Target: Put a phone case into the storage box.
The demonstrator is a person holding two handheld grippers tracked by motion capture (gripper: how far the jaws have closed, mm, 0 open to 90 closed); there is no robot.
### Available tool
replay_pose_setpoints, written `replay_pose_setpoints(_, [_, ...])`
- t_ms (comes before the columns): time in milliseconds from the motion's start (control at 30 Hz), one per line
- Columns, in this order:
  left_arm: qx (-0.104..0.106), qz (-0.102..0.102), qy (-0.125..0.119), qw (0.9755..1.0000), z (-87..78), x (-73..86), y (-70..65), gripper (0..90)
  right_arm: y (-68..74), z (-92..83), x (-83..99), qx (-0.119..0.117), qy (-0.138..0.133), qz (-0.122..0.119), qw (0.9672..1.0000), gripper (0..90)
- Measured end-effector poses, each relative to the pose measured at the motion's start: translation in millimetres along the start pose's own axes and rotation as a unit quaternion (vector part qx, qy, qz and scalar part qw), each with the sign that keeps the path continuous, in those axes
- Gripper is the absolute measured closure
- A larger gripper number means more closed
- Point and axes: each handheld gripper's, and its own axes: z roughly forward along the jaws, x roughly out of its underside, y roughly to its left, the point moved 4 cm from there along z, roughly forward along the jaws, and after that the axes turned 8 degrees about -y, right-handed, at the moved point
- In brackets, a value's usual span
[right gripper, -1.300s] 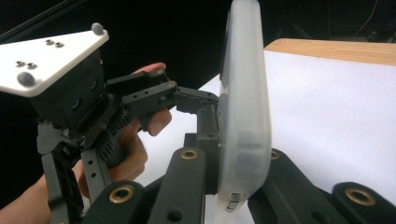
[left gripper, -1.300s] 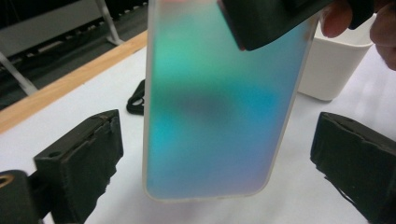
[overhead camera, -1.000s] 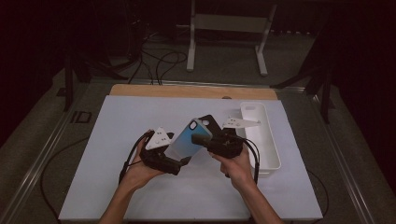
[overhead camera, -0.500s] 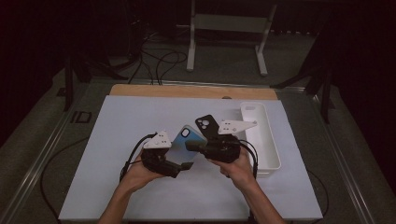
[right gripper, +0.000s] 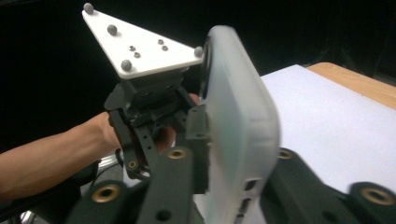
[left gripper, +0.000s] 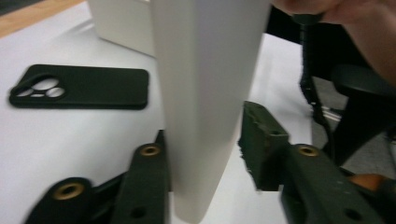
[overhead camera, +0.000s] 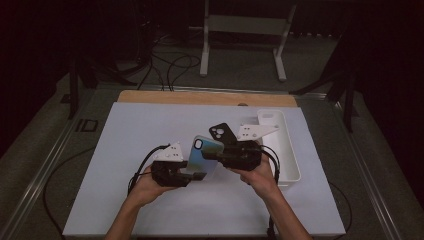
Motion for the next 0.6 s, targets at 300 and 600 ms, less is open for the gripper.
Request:
replay_pose_setpoints(300, [-0.001, 0.001, -0.01, 0.9999, 1.4, -1.7, -1.3, 86.2, -0.1, 4.4, 1.5, 0.039, 0.004, -0.025, 0.9989, 41.0])
replay_pose_setpoints(600, [-0.064, -0.004, -0.033, 0.9973, -7.6, -5.7, 7.0, 86.3, -6.5, 5.4, 9.1, 0.082, 0.013, -0.015, 0.9964, 22.2])
